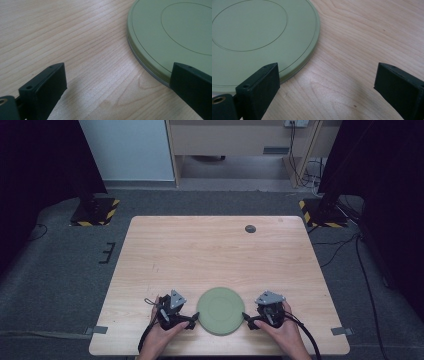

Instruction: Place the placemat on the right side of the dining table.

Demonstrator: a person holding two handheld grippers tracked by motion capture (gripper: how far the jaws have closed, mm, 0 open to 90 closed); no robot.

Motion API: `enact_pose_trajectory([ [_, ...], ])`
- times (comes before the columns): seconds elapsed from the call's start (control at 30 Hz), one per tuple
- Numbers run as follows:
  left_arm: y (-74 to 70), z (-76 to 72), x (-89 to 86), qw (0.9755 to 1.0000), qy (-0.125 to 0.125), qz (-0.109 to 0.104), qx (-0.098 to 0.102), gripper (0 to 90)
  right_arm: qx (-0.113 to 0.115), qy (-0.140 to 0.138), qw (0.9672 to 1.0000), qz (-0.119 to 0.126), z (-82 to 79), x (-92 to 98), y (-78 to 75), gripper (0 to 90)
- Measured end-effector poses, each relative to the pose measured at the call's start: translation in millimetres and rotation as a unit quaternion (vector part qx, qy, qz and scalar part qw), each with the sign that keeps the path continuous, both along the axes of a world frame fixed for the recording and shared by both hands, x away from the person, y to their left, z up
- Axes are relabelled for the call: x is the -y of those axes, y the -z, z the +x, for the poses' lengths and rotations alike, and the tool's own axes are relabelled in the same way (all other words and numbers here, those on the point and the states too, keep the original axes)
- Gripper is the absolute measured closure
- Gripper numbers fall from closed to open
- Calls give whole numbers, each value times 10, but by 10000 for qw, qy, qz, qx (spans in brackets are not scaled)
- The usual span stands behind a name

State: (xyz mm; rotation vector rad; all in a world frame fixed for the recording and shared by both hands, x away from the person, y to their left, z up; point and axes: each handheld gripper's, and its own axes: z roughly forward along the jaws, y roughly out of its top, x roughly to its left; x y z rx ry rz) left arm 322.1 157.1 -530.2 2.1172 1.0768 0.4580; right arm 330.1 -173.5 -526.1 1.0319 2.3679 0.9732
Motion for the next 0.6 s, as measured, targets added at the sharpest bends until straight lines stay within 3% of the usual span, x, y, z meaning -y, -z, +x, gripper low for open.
enact_pose_trajectory([
  [0.43, 4, 34, 17, 9999, -131, -14, 32, 6, 85, 274, 9996, -7, 43, -10, 8, 50],
  [0.6, -13, 20, 4, 9999, -134, -74, 38, 22, 54, 249, 9997, 48, 34, -3, -1, 73],
])
